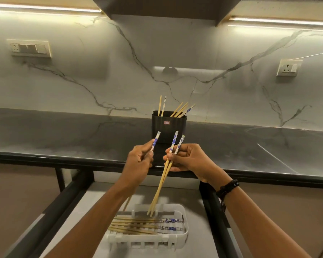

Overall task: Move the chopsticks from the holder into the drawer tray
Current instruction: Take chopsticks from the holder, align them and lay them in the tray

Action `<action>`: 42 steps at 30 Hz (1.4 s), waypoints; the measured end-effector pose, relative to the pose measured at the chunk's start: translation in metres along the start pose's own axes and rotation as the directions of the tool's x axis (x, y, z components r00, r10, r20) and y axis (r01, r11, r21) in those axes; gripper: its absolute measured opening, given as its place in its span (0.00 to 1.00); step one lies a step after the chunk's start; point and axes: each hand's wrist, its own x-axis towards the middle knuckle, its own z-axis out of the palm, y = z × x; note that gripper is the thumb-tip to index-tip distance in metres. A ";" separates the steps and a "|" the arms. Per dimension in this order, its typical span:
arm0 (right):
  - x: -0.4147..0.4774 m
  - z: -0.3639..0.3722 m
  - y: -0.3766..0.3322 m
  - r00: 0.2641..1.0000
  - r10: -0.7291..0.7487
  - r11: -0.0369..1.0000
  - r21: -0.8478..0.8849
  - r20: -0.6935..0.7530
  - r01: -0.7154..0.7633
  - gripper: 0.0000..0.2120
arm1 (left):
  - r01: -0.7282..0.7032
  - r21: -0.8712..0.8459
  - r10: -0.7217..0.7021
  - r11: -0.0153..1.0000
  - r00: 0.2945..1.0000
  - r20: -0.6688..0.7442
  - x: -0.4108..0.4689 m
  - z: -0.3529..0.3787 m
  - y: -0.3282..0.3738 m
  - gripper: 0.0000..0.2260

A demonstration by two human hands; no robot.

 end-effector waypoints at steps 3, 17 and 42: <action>0.000 0.005 -0.001 1.000 -0.009 1.000 -0.017 -0.006 0.009 0.11 | -0.030 -0.015 0.030 0.999 0.999 -0.017 -0.003 0.005 -0.003 0.18; 0.003 0.019 0.005 0.994 -0.017 0.995 0.096 -0.109 0.027 0.09 | -0.137 -0.095 0.120 0.986 0.979 -0.166 -0.011 0.014 -0.008 0.17; 0.003 0.027 0.008 0.986 0.135 0.818 0.572 -0.095 -0.057 0.12 | 0.193 -0.925 -0.346 0.326 0.935 0.074 -0.008 -0.003 -0.004 0.13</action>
